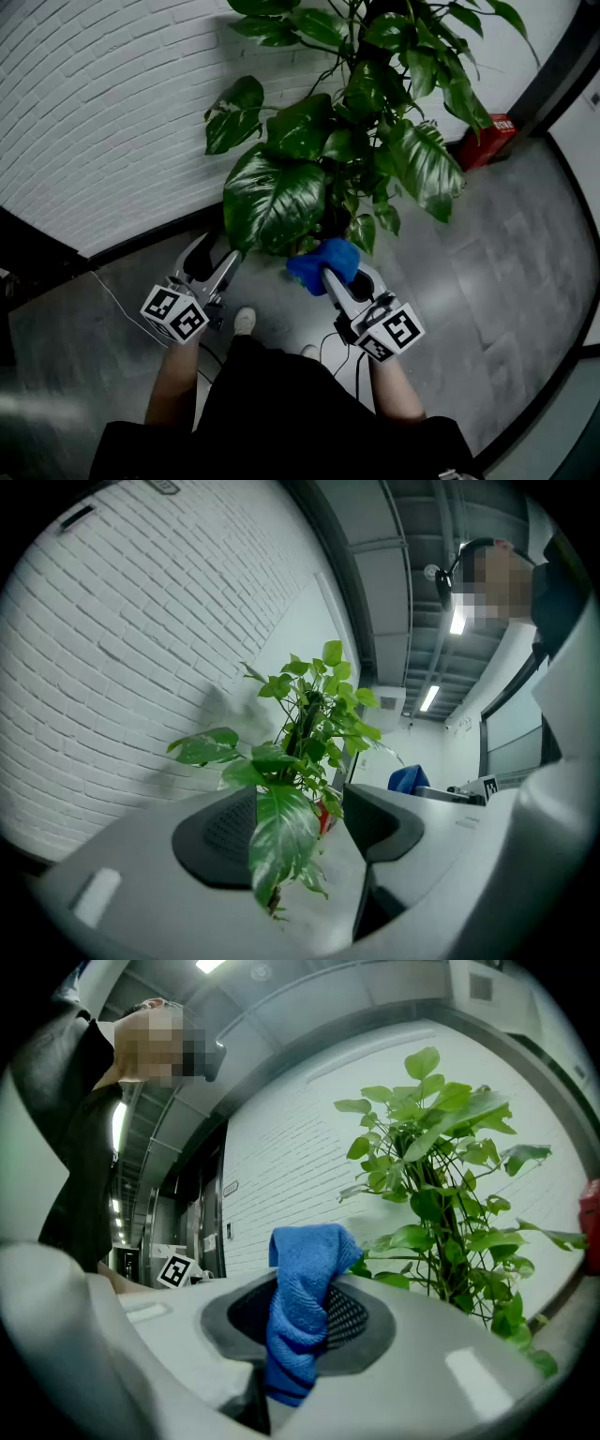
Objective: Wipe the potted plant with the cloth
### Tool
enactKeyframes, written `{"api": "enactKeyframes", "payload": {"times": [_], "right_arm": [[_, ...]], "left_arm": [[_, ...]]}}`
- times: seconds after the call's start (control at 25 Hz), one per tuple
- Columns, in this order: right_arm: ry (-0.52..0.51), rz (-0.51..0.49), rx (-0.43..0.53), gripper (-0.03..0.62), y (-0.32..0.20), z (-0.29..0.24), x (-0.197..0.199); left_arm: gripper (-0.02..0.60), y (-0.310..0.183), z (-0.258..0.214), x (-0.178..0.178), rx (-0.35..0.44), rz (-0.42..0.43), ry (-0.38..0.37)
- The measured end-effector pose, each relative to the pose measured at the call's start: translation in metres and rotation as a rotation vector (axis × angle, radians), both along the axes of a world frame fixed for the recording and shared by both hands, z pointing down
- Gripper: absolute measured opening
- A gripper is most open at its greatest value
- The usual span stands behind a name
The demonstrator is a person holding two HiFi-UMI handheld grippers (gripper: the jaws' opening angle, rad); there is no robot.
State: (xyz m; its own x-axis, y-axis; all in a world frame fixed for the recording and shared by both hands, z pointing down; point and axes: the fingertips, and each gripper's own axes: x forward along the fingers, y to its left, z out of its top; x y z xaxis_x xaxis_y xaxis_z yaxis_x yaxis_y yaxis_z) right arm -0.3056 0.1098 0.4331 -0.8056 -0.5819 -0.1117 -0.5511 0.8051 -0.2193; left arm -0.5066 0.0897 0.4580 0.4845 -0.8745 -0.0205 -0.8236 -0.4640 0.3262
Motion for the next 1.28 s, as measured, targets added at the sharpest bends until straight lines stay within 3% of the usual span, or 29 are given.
{"api": "enactKeyframes", "payload": {"times": [0.16,0.24,0.4,0.6,0.8,0.96,1.0,1.12,1.2,1.28], "right_arm": [[0.015,0.06,-0.022,0.089,-0.037,0.004,-0.042],[0.014,0.093,-0.025,0.089,-0.053,0.003,-0.061],[0.048,0.179,-0.051,0.089,-0.076,0.008,-0.085],[0.032,0.32,-0.055,0.089,-0.092,0.002,-0.099],[0.023,0.431,-0.071,0.089,-0.088,0.004,-0.084],[0.034,0.483,-0.062,0.089,-0.089,-0.006,-0.075],[0.04,0.495,-0.061,0.089,-0.089,-0.007,-0.073],[0.068,0.513,-0.053,0.089,-0.089,-0.004,-0.069],[0.05,0.53,-0.063,0.089,-0.093,-0.007,-0.071],[0.06,0.548,-0.061,0.089,-0.099,-0.01,-0.073]], "left_arm": [[0.338,-0.034,0.029,-0.037,-0.069,0.054,0.041],[0.344,-0.051,0.038,-0.051,-0.085,0.109,0.104],[0.35,-0.076,0.051,-0.073,-0.146,0.232,0.369],[0.354,-0.117,0.079,-0.094,-0.238,0.343,0.597],[0.354,-0.147,0.099,-0.073,-0.341,0.464,0.803],[0.351,-0.177,0.127,-0.069,-0.474,0.345,1.059],[0.336,-0.182,0.135,-0.065,-0.512,0.331,1.092],[0.261,-0.182,0.149,-0.038,-0.646,0.417,1.12],[0.19,-0.182,0.146,-0.021,-0.722,0.488,1.202],[0.187,-0.183,0.139,-0.008,-0.777,0.53,1.278]]}}
